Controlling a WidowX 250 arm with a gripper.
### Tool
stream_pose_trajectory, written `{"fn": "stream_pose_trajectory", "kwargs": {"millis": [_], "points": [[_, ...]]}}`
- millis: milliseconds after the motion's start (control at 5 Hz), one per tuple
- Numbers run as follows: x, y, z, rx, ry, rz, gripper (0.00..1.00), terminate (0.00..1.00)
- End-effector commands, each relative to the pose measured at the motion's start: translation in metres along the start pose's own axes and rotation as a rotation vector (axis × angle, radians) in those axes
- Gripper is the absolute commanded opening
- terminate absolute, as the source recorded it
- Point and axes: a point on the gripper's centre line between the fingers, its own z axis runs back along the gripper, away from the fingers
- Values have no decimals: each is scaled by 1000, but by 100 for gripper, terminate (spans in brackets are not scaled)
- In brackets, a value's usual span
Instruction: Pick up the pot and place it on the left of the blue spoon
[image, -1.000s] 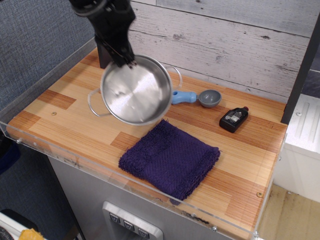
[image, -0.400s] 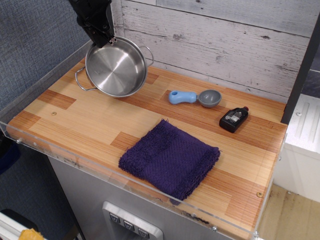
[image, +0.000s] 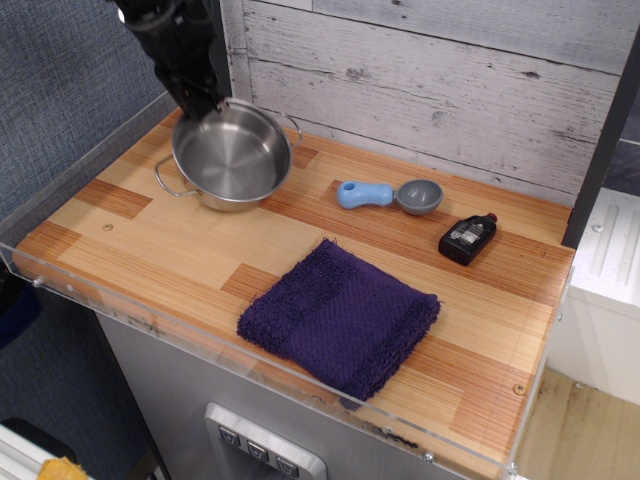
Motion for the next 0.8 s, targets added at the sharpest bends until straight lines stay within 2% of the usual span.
{"fn": "stream_pose_trajectory", "kwargs": {"millis": [0,600], "points": [[6,-13,3,12,-11,10,100,0],[8,-22,13,41,22,-27,100,0]]}}
